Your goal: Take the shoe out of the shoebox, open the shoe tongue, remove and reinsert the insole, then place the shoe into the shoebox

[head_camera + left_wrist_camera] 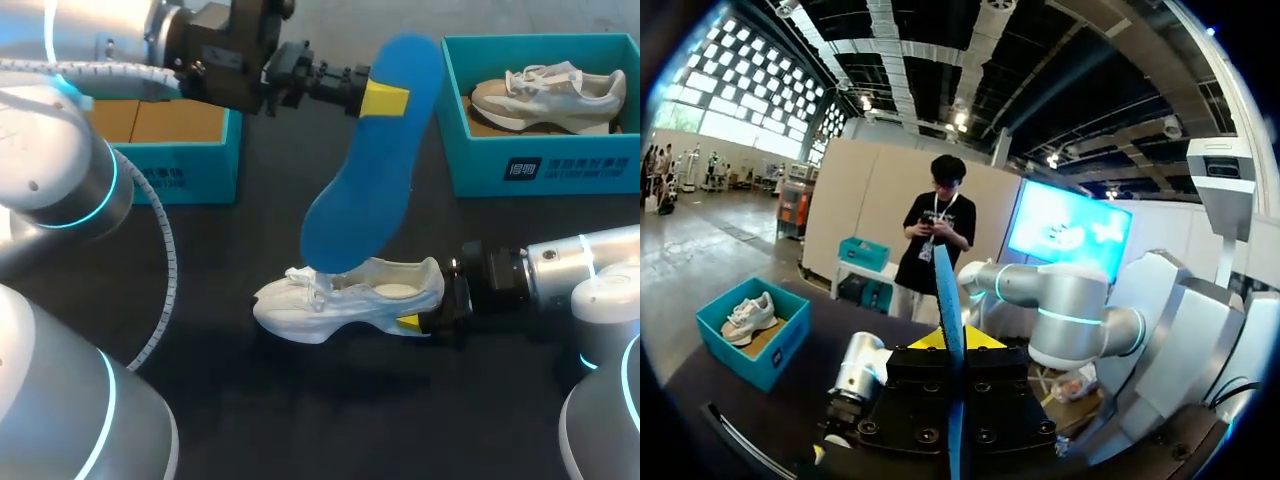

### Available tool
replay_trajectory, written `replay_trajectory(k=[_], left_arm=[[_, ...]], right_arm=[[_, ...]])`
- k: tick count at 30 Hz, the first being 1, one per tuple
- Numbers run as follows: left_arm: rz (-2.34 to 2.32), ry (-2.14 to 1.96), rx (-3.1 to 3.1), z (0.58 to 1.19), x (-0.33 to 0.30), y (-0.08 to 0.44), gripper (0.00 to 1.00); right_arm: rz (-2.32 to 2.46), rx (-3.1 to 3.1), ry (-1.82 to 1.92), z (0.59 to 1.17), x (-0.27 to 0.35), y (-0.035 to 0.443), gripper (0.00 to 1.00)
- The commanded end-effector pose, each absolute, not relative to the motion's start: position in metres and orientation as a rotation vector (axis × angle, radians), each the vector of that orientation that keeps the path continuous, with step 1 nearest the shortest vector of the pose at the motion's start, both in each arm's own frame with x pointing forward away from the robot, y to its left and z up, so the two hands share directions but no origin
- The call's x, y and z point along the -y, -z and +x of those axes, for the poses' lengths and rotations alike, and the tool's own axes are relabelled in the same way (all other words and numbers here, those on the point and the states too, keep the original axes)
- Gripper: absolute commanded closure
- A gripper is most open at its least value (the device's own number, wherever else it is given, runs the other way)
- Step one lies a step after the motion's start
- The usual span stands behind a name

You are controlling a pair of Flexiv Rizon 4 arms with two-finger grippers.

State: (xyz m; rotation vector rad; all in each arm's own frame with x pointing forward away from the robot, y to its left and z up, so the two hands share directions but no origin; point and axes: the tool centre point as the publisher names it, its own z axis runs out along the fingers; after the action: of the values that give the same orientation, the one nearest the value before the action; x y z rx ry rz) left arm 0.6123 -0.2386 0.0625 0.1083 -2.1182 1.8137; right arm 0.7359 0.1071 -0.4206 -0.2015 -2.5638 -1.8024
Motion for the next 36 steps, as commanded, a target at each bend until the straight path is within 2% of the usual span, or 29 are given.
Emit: replay_trajectory(k=[1, 8, 36], left_arm=[[0.119, -1.834, 2.108, 0.599, 0.226, -0.073, 1.00], [0.186, -1.770, 2.040, 0.581, 0.216, -0.096, 1.00], [0.238, -1.924, 1.881, 0.564, 0.194, -0.115, 1.00]], right_arm=[[-0.204, 2.567, 1.800, 0.735, -0.108, 0.420, 1.00], [-0.204, 2.567, 1.800, 0.735, -0.108, 0.420, 1.00], [-0.204, 2.567, 1.800, 0.735, -0.108, 0.420, 1.00]])
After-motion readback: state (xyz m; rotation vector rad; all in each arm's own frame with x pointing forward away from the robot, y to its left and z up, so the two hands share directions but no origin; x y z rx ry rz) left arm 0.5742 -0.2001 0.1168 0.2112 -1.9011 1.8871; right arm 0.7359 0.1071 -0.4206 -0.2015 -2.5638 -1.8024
